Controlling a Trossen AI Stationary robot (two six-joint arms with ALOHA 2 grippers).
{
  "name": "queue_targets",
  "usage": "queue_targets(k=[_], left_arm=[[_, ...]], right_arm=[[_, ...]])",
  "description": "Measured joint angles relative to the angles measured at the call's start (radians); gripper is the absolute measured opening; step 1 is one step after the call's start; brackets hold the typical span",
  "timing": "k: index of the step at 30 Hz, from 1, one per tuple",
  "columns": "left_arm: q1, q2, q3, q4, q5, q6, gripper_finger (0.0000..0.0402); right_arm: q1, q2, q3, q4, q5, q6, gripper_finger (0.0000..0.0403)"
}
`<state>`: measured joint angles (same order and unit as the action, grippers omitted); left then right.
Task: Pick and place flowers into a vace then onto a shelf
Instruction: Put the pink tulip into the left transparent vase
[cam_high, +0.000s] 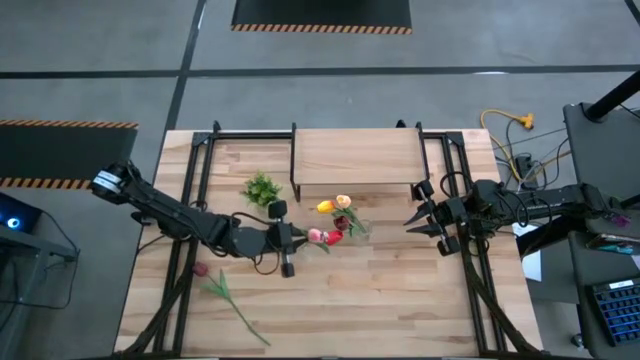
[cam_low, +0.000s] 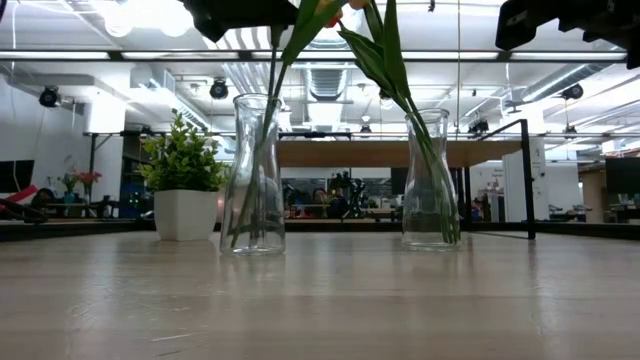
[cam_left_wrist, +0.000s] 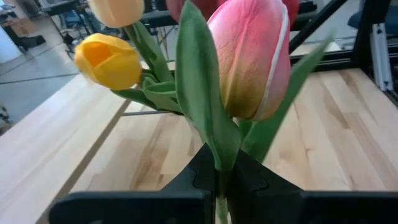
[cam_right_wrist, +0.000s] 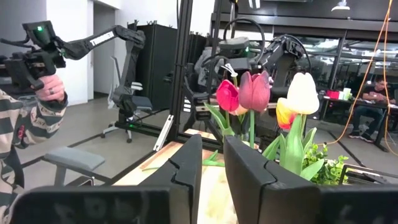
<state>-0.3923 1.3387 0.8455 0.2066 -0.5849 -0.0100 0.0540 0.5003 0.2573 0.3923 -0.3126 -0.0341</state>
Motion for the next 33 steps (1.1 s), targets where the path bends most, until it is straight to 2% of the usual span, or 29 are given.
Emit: queue_targets(k=[8, 12, 24, 33], left_arm=[[0.0, 0.0, 0.0, 0.0, 0.009, -0.03, 0.0003], [0.001, 0.0, 0.0, 0.0, 0.008, -0.034, 0.0028], [0.001, -0.059, 0.0, -0.117, 0.009, -0.04, 0.019], [0.001, -0.173, 0.0, -0.204, 0.035, -0.078, 0.0285]], right_arm=[[0.0, 0.0, 0.0, 0.0, 0.0, 0.0, 0.0061], [0.0, 0.0, 0.0, 0.0, 0.0, 0.0, 0.0064], [0.0, 0.0, 0.0, 0.0, 0.0, 0.0, 0.0059], [0.0, 0.0, 0.0, 0.0, 0.0, 0.0, 0.0058]])
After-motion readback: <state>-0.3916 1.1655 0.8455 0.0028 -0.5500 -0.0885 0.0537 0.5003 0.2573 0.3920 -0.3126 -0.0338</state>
